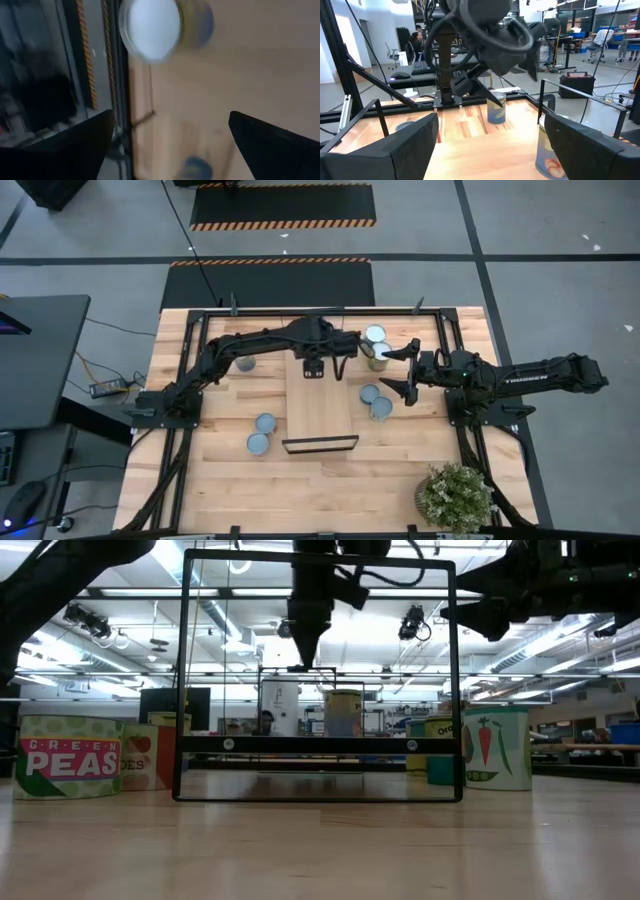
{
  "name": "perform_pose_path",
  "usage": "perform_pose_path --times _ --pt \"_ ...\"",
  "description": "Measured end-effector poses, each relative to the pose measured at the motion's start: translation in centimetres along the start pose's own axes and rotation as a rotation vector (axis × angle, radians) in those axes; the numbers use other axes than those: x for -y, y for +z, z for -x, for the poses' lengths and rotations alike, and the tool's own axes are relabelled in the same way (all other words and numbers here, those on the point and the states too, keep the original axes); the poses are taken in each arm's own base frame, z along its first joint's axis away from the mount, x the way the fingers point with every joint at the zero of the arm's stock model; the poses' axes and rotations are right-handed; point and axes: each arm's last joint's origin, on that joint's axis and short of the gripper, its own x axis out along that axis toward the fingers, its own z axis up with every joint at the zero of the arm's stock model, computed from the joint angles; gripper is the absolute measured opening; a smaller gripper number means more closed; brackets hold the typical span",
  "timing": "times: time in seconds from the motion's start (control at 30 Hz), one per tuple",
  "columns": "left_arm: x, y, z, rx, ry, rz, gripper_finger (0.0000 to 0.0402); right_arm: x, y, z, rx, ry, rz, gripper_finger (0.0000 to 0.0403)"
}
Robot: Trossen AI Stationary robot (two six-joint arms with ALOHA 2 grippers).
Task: Pick and place cans onto a shelf
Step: Put the canned peas on the shelf
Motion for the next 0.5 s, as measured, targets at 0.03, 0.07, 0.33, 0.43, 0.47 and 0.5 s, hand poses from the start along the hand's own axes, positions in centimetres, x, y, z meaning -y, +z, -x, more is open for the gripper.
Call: perform_pose_path --times 0.03,0.07,0.33,0.43,0.47,0.5 --pt "0.1 0.1 0.1 0.010 -0.018 0.014 0.0400 0.0 0.0 0.0 0.001 0.000 0.000 0.0372" --pt "0.2 0.0 0.3 0.023 -0.058 0.021 0.0400 0.0 0.0 0.0 -0.001 0.000 0.000 0.0372" --pt "-1.2 -3.5 3.9 0.079 -0.227 0.123 0.0400 -0.4 -0.3 0.0 -0.028 0.040 -0.005 0.0372" --pt "-1.2 -5.8 3.8 0.056 -0.218 0.177 0.0400 -0.4 -0.2 0.0 -0.022 0.043 0.004 0.0372" --pt "-1.0 -6.5 3.6 0.060 -0.218 0.194 0.0400 -0.4 -0.2 0.0 -0.018 0.043 0.006 0.0372" --pt "-0.8 -7.4 3.4 0.075 -0.217 0.210 0.0400 -0.4 -0.1 0.0 -0.013 0.043 0.007 0.0372"
